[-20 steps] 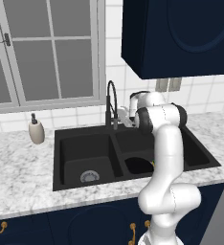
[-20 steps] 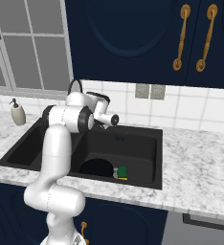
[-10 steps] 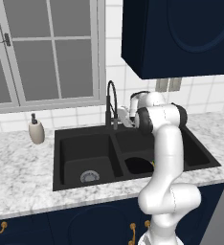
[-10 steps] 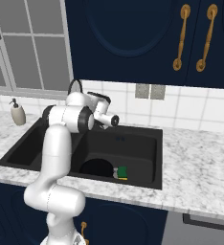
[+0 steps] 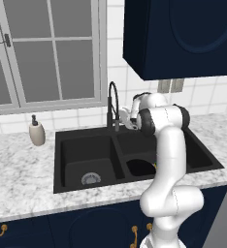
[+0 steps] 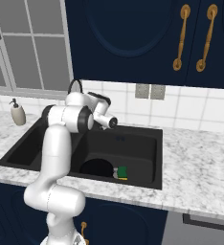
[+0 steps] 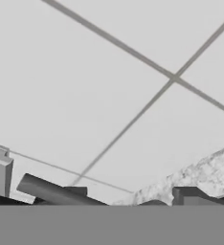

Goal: Pick the pan and sponge and place them into the sink. Then turn on the water.

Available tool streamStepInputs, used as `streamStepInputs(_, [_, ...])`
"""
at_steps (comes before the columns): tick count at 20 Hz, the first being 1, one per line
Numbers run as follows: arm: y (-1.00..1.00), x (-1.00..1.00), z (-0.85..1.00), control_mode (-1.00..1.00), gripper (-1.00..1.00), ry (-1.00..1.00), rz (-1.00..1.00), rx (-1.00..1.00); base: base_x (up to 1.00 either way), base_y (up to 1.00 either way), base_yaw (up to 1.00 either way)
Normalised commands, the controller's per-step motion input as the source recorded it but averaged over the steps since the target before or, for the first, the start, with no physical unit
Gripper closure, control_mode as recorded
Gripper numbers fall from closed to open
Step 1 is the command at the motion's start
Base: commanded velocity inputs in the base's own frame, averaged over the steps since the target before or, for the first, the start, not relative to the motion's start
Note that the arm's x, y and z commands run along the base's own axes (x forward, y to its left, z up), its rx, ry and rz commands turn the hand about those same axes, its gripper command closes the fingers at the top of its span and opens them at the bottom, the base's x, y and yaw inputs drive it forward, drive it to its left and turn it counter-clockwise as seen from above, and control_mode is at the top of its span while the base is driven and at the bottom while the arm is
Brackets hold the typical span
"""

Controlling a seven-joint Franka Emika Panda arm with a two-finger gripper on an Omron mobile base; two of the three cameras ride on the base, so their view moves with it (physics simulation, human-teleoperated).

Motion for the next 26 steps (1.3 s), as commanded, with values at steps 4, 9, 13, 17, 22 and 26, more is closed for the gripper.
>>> streamStepInputs(4, [-0.29, 0.23, -0.08, -1.0, 1.0, 0.45, -0.19, 0.26, 0.0, 0.0, 0.0])
streamStepInputs(9, [-0.35, 0.33, -0.15, -1.0, 1.0, 0.5, -0.17, 0.38, 0.0, 0.0, 0.0])
streamStepInputs(13, [-0.42, 0.27, -0.24, -1.0, 1.0, 0.46, -0.14, 0.47, 0.0, 0.0, 0.0])
streamStepInputs(17, [-0.41, 0.16, -0.32, -1.0, 1.0, 0.41, -0.14, 0.49, 0.0, 0.0, 0.0])
streamStepInputs(22, [-0.41, 0.15, -0.38, -1.0, 1.0, 0.43, -0.14, 0.44, 0.0, 0.0, 0.0])
streamStepInputs(26, [-0.38, 0.08, -0.43, -1.0, 1.0, 0.37, -0.09, 0.42, 0.0, 0.0, 0.0])
